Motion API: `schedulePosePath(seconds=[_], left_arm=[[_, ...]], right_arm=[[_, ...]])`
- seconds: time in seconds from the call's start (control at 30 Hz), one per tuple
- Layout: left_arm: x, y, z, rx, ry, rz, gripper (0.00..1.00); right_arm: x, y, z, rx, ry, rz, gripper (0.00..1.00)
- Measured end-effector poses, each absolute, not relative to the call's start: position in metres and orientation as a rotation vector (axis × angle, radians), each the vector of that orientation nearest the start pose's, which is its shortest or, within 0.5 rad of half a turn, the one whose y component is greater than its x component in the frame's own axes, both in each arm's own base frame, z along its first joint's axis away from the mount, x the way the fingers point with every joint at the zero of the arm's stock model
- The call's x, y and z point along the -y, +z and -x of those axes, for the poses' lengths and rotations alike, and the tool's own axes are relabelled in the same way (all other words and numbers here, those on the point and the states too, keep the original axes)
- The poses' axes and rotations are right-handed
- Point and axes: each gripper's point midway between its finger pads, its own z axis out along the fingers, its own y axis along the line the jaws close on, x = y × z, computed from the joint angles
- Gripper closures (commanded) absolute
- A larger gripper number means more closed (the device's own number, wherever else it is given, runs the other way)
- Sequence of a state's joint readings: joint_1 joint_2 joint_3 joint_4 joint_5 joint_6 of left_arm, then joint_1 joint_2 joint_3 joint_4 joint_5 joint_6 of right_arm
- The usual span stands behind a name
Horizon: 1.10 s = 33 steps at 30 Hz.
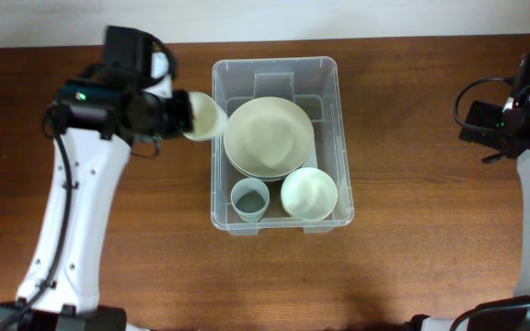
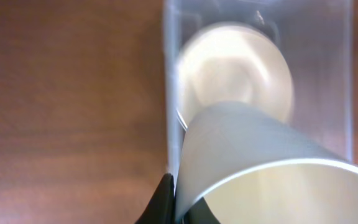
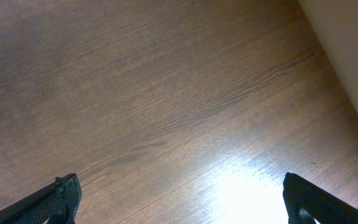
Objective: Pack container
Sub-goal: 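Lower the white cup into the clear cup stack and release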
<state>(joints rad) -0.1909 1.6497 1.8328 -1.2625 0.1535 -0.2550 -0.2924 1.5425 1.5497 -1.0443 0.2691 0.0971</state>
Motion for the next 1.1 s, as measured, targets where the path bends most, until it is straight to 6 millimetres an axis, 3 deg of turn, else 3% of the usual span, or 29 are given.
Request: schedulePosePath(seconds=[0.2, 0.33, 0.7, 1.1], left_arm=[[0.151, 0.252, -0.328, -2.805, -0.368, -0.194, 0.99], [0.173, 0.249, -0.309, -2.831, -0.337, -0.305, 0.99], [0.164, 0.235, -0.303, -2.872, -0.203, -0.28, 0.99], [0.162, 0.182, -0.303, -2.945, -0.153, -0.251, 0.99]], right_arm=[[0.153, 0.233, -0.35, -2.538, -0.421, -0.599, 0.01], [0.153, 0.233, -0.35, -2.538, -0.421, -0.599, 0.01], [0.153, 0.233, -0.35, -2.538, -0.421, -0.599, 0.01], [0.153, 0.233, -0.35, -2.538, -0.421, -0.599, 0.01]])
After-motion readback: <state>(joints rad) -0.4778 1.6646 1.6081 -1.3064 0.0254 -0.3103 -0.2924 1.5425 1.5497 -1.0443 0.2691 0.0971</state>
